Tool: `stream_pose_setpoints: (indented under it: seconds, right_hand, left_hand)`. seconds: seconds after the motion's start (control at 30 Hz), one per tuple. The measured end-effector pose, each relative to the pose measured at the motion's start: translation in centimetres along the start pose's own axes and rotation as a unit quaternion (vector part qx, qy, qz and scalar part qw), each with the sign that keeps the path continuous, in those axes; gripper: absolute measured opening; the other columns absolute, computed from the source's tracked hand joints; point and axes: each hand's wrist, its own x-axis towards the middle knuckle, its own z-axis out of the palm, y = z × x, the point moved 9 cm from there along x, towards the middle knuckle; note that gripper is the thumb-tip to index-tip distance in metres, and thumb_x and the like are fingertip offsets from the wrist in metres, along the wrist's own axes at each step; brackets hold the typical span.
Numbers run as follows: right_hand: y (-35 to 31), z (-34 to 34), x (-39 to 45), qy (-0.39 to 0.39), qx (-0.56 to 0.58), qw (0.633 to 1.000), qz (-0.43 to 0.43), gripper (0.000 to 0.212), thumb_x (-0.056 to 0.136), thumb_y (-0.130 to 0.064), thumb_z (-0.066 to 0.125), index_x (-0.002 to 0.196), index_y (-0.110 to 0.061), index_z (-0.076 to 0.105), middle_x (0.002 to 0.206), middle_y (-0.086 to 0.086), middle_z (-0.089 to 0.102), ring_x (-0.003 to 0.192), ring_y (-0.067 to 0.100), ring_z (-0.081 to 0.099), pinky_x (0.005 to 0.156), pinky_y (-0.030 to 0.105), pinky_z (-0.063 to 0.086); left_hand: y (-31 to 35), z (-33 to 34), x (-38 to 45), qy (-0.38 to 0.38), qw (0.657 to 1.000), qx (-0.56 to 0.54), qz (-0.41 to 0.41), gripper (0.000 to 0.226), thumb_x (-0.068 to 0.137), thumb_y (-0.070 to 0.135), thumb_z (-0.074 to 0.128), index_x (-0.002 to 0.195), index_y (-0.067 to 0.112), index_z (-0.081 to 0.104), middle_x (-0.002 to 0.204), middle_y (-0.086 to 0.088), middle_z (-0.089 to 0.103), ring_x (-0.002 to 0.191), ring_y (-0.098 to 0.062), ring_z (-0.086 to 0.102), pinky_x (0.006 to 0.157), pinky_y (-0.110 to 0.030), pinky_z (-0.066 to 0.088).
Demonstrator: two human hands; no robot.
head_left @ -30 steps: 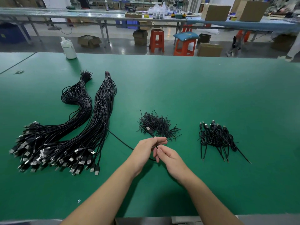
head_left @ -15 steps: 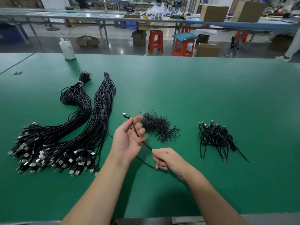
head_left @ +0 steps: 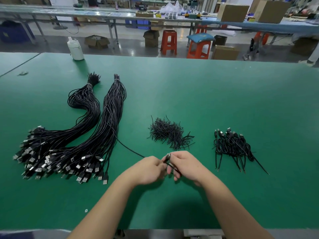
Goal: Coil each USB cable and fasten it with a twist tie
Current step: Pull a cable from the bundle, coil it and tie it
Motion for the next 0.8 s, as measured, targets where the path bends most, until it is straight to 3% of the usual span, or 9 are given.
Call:
stream_pose_setpoints:
  seconds: [0.07,0.2,0.3,0.37,0.5,0.57,0.67,0.73,0.8]
  right_hand:
    - [-1.2,-0.5,-0.2,0.032,0.016,0.999,-0.029,0.030,0.104,-0.023,0.047,0.102,-0.001,0.066,0.063,0.004,0.063,0.044,0.017,0.049,0.061,0.044,0.049]
    - [-2.8,-0.8,-0.2,0.083,0.000,0.994,-0.068,0.011,0.102,-0.018,0.050,0.110,-0.014,0.057,0.056,0.000,0.058,0.042,0.016,0.046,0.059,0.045,0.053]
    - [-2.8,-0.4,-0.3,0.074,-0.009,0.994,-0.084,0.007,0.102,-0.021,0.049,0.105,-0.015,0.052,0.053,0.000,0.057,0.037,0.015,0.044,0.048,0.032,0.050]
    - [-2.0,0.3,-0.4,0.048,-0.051,0.995,-0.073,0.016,0.104,-0.027,0.044,0.097,-0.019,0.055,0.050,0.000,0.054,0.035,0.015,0.044,0.043,0.025,0.043]
    - [0.3,2.1,-0.7,-0.005,-0.093,0.995,-0.047,0.032,0.105,-0.033,0.041,0.077,-0.024,0.056,0.048,-0.007,0.043,0.037,0.015,0.037,0.044,0.026,0.036]
    - [1.1,2.4,-0.6,-0.001,-0.089,0.995,-0.035,0.034,0.105,-0.034,0.042,0.074,-0.025,0.053,0.052,-0.006,0.041,0.041,0.015,0.037,0.049,0.030,0.037]
    - [1.8,2.7,-0.3,-0.021,-0.023,1.000,-0.006,0.037,0.105,-0.035,0.043,0.070,-0.022,0.047,0.054,-0.005,0.034,0.044,0.014,0.033,0.056,0.032,0.038]
    - [2.0,2.5,-0.4,-0.039,0.063,0.997,0.027,0.042,0.104,-0.037,0.046,0.063,-0.025,0.041,0.053,-0.007,0.025,0.045,0.013,0.023,0.051,0.028,0.034]
    - [1.9,1.8,-0.5,-0.039,0.122,0.991,0.046,0.047,0.101,-0.039,0.050,0.057,-0.026,0.039,0.053,-0.006,0.021,0.046,0.015,0.017,0.046,0.024,0.031]
  left_hand:
    - [0.7,-1.3,0.1,0.086,0.995,0.039,0.036,0.036,0.103,0.028,0.040,0.074,0.022,0.059,0.071,0.001,0.060,0.067,-0.016,0.050,0.071,-0.032,0.045]
    - [1.3,-2.2,-0.2,0.203,0.974,-0.063,0.080,0.036,0.105,0.024,0.040,0.077,0.013,0.061,0.079,-0.009,0.069,0.077,-0.024,0.060,0.082,-0.042,0.050]
    - [0.4,-3.6,-0.6,0.295,0.935,-0.186,0.066,0.028,0.105,0.019,0.040,0.098,0.020,0.067,0.085,0.004,0.074,0.083,-0.009,0.066,0.078,-0.028,0.050]
    - [-1.0,-4.2,-0.5,0.319,0.864,-0.385,0.057,0.029,0.107,0.018,0.035,0.115,0.014,0.063,0.098,-0.001,0.076,0.092,-0.012,0.070,0.076,-0.022,0.051]
    - [-2.5,-5.2,0.8,0.251,0.664,-0.701,0.064,0.039,0.109,0.022,0.028,0.114,-0.004,0.056,0.112,-0.024,0.069,0.101,-0.030,0.071,0.085,-0.039,0.057]
    - [-1.4,-5.5,1.0,0.191,0.628,-0.750,0.085,0.038,0.108,0.023,0.031,0.108,-0.005,0.057,0.102,-0.023,0.072,0.090,-0.028,0.074,0.073,-0.035,0.061]
    - [0.6,-5.3,0.5,0.095,0.699,-0.698,0.125,0.027,0.097,0.022,0.047,0.095,0.003,0.067,0.071,-0.006,0.070,0.046,-0.010,0.059,0.041,-0.019,0.046]
    - [2.1,-4.7,-0.4,-0.008,0.757,-0.629,0.176,0.029,0.096,0.021,0.047,0.088,0.005,0.071,0.056,-0.002,0.059,0.032,-0.005,0.038,0.036,-0.016,0.033]
    - [2.8,-3.3,-1.5,-0.106,0.833,-0.506,0.199,0.032,0.099,0.021,0.044,0.091,0.003,0.070,0.053,-0.006,0.060,0.031,-0.007,0.034,0.038,-0.015,0.031]
